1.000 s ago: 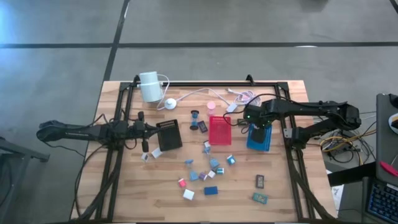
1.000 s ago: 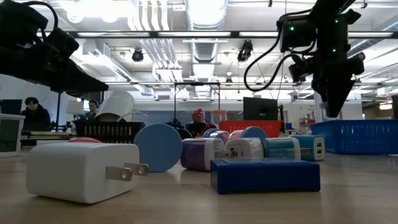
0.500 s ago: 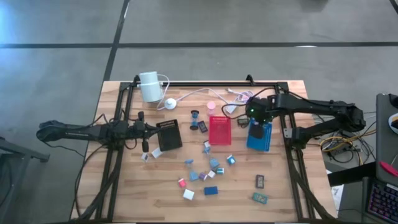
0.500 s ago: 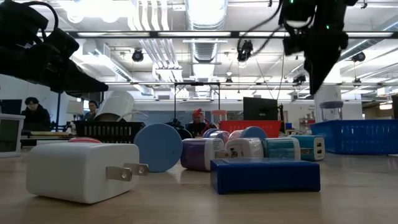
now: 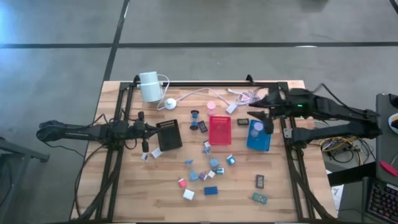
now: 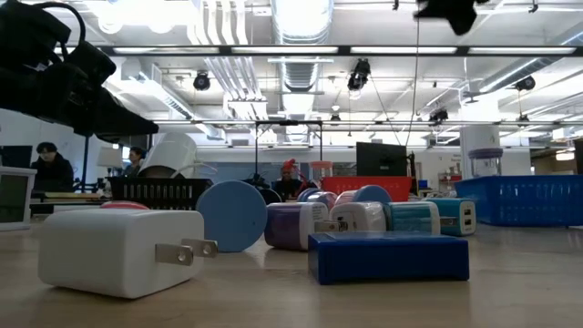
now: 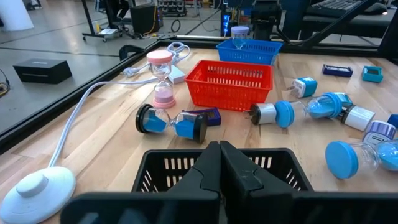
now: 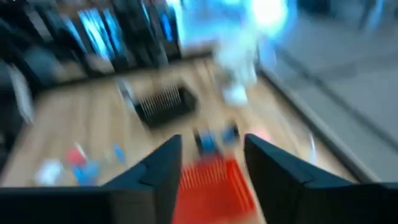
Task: Pick & Place Office items
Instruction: Put the left white digital clock into the red bin
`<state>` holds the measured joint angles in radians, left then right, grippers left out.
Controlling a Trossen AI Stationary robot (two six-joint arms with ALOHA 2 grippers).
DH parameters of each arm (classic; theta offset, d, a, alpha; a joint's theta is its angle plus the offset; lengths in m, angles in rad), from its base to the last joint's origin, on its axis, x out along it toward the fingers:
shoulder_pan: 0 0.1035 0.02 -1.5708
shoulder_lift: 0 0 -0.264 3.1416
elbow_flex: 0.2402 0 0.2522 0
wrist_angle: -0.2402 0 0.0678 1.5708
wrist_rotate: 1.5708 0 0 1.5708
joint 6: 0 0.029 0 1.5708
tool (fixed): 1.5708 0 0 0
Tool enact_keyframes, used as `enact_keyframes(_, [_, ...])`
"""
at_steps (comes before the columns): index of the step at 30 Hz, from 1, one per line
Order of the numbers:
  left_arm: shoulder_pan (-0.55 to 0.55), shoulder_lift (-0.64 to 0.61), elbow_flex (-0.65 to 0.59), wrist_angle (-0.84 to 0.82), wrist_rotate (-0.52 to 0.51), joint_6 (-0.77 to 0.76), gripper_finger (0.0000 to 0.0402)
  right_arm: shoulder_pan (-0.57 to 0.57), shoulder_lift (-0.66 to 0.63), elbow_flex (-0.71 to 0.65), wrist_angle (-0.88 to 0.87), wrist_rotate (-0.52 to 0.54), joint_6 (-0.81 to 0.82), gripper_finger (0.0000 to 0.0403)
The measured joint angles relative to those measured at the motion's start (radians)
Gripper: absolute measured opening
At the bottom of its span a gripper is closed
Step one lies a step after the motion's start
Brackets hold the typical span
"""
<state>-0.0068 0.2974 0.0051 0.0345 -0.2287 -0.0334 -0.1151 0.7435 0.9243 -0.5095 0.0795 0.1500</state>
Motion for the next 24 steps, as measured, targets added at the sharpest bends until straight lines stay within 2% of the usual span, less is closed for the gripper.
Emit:
enact_keyframes(6, [0.000,0.000,0.000,0.000,0.000,0.004,0.0003,0.058,-0.169,-0.161,0.256,-0.006,-0.034,0.0052])
enact_keyframes(9, [0.000,0.000,0.000,0.000,0.000,0.004,0.0003,0.084,-0.224,-0.254,0.358,-0.007,-0.063,0.0016])
enact_keyframes(16, [0.000,0.000,0.000,0.001,0.000,0.001,0.0003,0.111,-0.288,-0.470,0.622,-0.050,-0.061,0.0013])
enact_keyframes(24, [0.000,0.000,0.000,0.001,0.001,0.000,0.0003,0.111,-0.322,-0.661,0.764,-0.057,-0.053,0.0012])
